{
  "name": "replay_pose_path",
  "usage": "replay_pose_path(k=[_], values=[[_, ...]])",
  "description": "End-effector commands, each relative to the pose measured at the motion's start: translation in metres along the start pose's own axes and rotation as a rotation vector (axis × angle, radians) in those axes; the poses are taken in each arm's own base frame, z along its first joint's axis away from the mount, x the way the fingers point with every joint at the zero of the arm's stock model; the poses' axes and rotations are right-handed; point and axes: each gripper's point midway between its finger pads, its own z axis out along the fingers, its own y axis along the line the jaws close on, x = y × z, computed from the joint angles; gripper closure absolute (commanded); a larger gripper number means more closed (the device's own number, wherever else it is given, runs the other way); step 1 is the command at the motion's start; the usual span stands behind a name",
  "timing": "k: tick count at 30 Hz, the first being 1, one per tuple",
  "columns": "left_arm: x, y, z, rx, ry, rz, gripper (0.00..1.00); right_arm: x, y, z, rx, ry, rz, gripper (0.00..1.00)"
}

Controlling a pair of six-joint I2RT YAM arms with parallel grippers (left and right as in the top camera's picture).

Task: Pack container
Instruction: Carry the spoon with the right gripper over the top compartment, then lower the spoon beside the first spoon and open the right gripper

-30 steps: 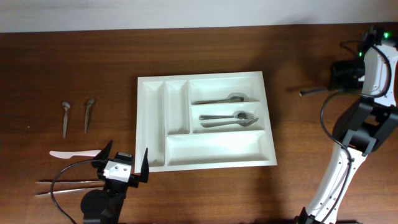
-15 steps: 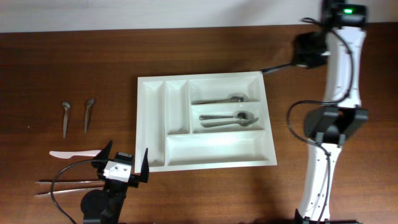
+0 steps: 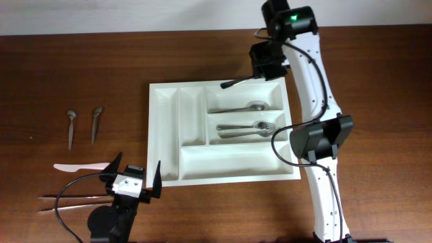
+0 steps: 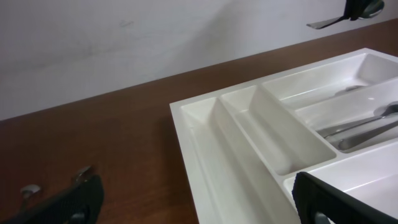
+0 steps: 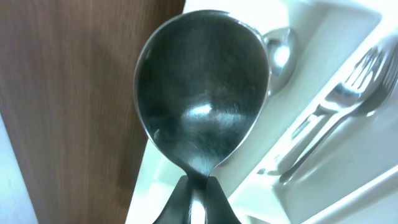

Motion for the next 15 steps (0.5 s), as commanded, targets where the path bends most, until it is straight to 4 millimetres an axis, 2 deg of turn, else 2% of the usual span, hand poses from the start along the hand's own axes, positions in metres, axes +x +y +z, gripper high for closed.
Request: replay_pose_path(k=[1, 10, 15], values=[[0.001, 0.002, 0.000, -0.012, -0.002, 0.016, 0.01, 0.003, -0.007, 0.012, 0.045, -0.029, 0.077, 0.96], [0.001, 0.002, 0.000, -0.012, -0.002, 0.016, 0.01, 0.003, -0.032, 0.047, 0.183, -0.025, 0.156, 0.96], [0.001, 0.002, 0.000, -0.012, -0.002, 0.016, 0.01, 0.002, -0.036, 0.057, 0.206, -0.024, 0.161, 0.94]])
